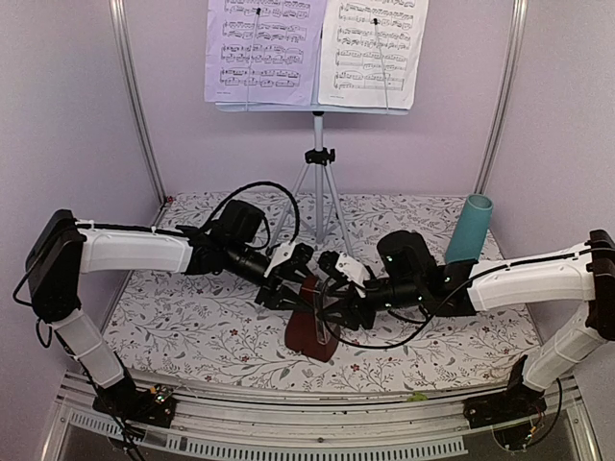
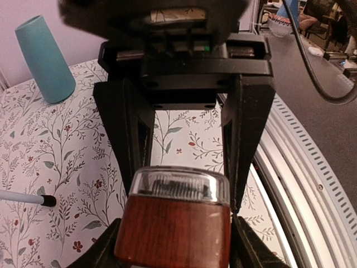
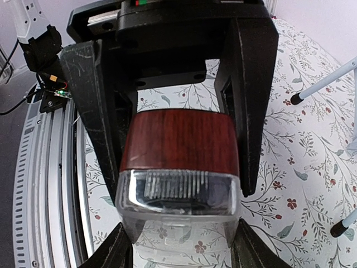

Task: Set up the instrument practice props
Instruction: Hold the metronome at the center of the board, then open the cover of the metronome.

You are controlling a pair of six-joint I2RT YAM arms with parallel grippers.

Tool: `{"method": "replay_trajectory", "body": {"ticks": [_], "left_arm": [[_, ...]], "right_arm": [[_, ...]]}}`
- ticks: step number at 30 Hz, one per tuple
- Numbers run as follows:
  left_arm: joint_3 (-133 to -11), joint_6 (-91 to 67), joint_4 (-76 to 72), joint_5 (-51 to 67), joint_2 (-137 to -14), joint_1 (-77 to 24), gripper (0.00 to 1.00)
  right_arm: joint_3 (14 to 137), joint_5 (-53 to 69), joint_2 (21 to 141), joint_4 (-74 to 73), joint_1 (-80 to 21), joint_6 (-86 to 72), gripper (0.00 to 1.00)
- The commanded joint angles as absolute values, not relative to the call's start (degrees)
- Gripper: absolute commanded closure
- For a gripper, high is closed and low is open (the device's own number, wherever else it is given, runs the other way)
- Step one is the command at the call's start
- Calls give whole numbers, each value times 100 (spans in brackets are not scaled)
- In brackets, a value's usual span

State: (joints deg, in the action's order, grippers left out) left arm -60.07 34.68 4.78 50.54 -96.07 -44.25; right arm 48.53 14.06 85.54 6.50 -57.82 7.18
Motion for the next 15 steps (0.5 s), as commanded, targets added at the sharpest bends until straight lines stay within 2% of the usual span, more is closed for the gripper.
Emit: {"method": "replay_trajectory", "body": {"ticks": [1,8,13,15], "left_arm": [[-5938,3672,534,4544,-9615,-4708,100],[-5765,3674,316,4294,-9555,-4823,100],[-5702,3510,205,4508,-9562,-4758,100],[-5725,3450,178,4672,-9575,-4697,100]], "right_arm": [[5305,2247,8739,570,-5585,113,100],[5662,2519,8673,529,-5588,-244,100],[5395,737,8441,626,-6384,665,100],[5236,408,8436,770,-6463,877,100]]}}
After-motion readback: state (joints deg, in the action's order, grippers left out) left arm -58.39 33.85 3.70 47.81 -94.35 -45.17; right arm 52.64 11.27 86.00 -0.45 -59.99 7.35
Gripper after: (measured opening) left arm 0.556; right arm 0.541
